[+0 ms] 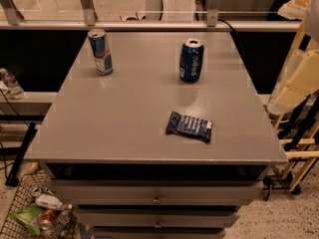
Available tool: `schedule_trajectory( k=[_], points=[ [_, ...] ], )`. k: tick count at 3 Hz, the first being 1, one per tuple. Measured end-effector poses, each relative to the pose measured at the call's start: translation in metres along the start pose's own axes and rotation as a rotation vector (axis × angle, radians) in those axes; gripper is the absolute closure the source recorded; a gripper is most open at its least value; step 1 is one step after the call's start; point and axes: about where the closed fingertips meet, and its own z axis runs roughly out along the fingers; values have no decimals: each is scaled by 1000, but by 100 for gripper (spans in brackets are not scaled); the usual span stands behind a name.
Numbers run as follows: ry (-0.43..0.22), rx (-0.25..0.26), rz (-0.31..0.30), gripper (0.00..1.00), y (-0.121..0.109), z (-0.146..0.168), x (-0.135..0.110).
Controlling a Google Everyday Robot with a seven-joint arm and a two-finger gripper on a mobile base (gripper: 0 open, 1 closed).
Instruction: Move pepsi can near rxbar blueberry
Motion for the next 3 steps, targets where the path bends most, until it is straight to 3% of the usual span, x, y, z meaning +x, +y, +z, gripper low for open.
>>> schedule_trajectory(
  k=[1,2,3],
  points=[
    [-135,14,186,0,-19,47,48],
    [-337,19,374,0,-51,114,70],
    [-418,14,474,0,-65,150,73]
  ],
)
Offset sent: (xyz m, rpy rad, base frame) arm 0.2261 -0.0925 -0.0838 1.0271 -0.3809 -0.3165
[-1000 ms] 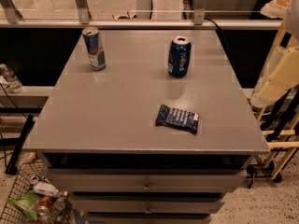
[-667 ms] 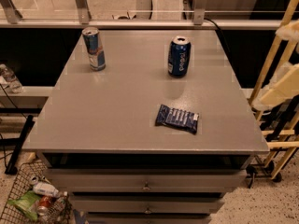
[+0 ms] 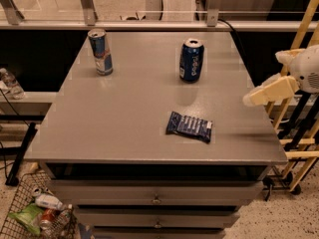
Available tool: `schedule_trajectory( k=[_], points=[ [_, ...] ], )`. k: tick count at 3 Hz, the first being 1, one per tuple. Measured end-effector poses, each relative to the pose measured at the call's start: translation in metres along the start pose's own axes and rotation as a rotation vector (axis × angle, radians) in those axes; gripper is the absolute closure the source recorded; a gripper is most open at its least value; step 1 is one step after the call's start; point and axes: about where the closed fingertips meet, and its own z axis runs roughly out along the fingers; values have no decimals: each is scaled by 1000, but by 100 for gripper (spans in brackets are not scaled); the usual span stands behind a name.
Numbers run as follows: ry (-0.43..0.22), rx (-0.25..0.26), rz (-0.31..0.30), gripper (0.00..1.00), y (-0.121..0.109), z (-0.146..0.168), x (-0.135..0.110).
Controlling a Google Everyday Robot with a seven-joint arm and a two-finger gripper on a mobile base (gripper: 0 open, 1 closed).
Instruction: Move pepsi can near rxbar blueberry
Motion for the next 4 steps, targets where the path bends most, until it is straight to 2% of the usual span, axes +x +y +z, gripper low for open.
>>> schedule_trajectory(
  k=[1,2,3,4],
  points=[
    [0,0,0,0,0,0,0],
    [-51,11,-22,0,-12,23,-18],
    [-142,43,-7,0,-37,49,-46],
    [-182,49,25,0,-50,80,-64]
  ],
)
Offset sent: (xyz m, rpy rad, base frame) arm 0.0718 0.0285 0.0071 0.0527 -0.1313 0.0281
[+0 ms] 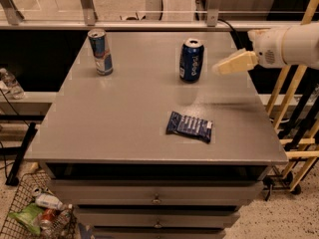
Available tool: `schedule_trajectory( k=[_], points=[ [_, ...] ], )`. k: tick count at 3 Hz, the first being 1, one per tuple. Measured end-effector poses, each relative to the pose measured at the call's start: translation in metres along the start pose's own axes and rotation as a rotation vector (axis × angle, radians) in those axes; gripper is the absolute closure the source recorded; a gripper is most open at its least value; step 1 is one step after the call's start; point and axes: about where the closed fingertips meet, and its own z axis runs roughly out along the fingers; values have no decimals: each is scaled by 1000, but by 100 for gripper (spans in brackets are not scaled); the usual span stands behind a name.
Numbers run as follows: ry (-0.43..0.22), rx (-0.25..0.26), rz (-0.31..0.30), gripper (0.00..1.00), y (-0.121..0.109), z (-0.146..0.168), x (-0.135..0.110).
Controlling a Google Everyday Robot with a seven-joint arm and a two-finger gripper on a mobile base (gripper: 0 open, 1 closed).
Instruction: Move pepsi can near rxbar blueberry
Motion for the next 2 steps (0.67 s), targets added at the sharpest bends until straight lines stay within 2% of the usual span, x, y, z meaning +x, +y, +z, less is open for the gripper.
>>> schedule_trajectory(
  k=[1,2],
  points=[
    [-19,-5,43,0,-7,33,-6],
    [-35,-53,56,0,1,58,-15]
  ],
)
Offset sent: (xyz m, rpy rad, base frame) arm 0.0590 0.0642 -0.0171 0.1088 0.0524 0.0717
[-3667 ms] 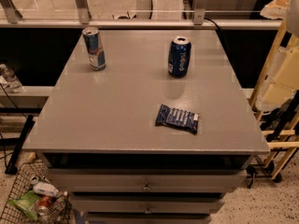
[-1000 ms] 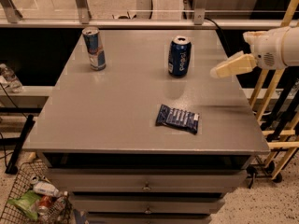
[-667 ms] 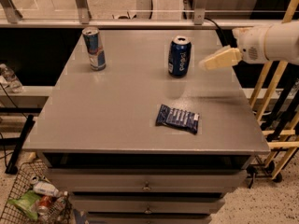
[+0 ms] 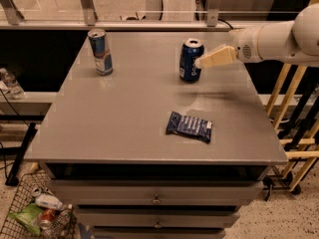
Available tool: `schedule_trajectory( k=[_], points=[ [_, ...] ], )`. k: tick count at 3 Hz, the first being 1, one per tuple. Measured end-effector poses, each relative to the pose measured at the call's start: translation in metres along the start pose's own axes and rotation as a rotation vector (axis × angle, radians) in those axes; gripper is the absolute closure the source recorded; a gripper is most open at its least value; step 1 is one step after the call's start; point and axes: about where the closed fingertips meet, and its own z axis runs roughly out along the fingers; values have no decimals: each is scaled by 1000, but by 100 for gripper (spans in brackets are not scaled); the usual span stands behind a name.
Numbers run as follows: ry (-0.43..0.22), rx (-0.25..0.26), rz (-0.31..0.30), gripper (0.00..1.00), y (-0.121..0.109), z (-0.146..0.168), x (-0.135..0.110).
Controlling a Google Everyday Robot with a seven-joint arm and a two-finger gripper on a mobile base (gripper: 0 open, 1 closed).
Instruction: Move pepsi can near rxbar blueberry
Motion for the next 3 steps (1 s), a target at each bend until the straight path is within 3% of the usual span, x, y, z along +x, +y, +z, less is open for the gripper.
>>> schedule_trajectory(
  k=[2,3],
  points=[
    [-5,-148,-10,0,34,34,-12],
    [1,-203,-8,19,46,48,-11]
  ],
)
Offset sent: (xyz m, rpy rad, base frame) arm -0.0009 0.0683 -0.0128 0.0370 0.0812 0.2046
